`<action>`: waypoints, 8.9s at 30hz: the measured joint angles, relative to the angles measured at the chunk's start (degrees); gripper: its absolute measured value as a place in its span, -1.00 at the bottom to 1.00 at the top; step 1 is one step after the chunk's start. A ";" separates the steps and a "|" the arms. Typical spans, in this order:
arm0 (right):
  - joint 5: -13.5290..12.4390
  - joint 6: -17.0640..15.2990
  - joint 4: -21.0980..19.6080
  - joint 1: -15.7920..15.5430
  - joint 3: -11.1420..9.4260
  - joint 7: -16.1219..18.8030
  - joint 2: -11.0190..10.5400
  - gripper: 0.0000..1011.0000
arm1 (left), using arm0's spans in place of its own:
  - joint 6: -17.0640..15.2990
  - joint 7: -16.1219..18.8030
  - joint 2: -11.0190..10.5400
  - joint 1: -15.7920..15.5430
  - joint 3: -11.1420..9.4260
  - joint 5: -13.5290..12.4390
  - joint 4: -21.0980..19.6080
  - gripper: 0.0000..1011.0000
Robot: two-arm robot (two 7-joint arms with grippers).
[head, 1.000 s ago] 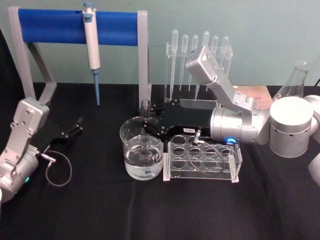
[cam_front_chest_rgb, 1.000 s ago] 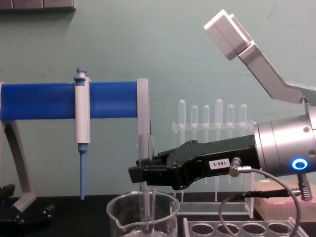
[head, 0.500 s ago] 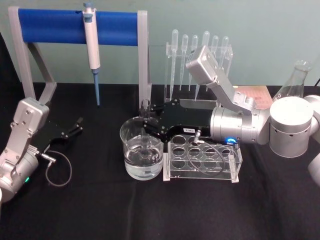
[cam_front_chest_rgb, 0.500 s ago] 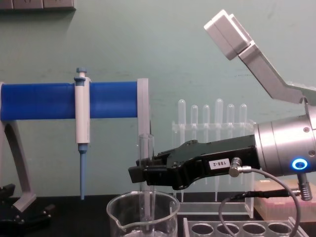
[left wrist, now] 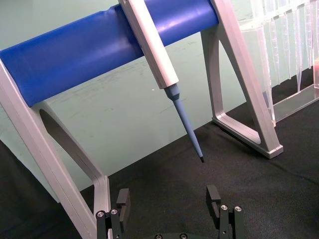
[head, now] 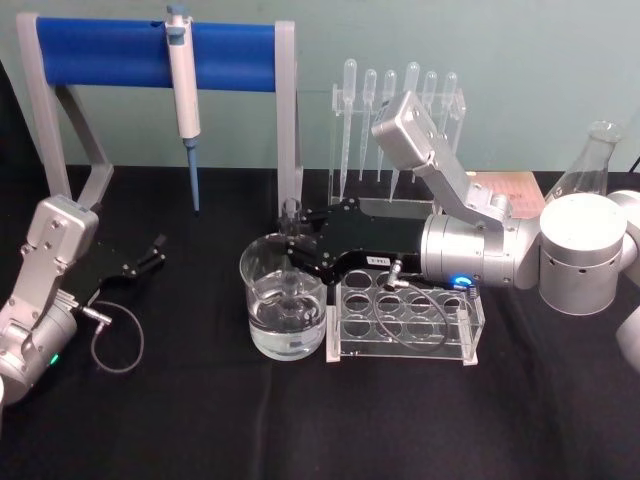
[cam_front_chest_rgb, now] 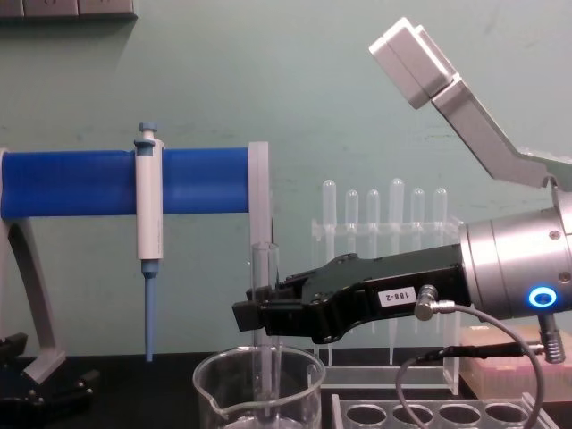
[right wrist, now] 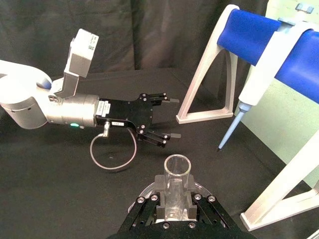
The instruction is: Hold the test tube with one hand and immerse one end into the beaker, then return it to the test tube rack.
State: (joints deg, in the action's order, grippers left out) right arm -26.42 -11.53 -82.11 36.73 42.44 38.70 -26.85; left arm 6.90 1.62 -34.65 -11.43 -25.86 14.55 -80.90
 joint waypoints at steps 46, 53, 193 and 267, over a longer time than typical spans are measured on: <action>0.00 0.00 0.00 0.00 0.00 0.00 0.00 -0.55 | 0.00 0.00 0.00 0.00 0.00 0.00 0.00 0.98; 0.00 0.00 0.00 0.00 0.00 0.00 0.00 -0.55 | 0.00 0.00 0.00 0.00 0.00 0.00 0.00 0.98; 0.00 0.00 0.00 0.00 0.00 0.00 0.00 -0.55 | 0.00 0.00 0.00 0.00 0.00 0.00 0.00 0.98; -6.35 -2.13 -22.47 -17.46 -15.71 -10.36 -16.63 -0.55 | 0.00 0.00 0.00 0.00 0.00 0.00 0.00 0.98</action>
State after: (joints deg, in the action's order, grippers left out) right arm -32.76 -13.66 -104.58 19.27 26.73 28.35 -43.49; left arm 6.90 1.62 -34.64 -11.43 -25.86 14.55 -80.90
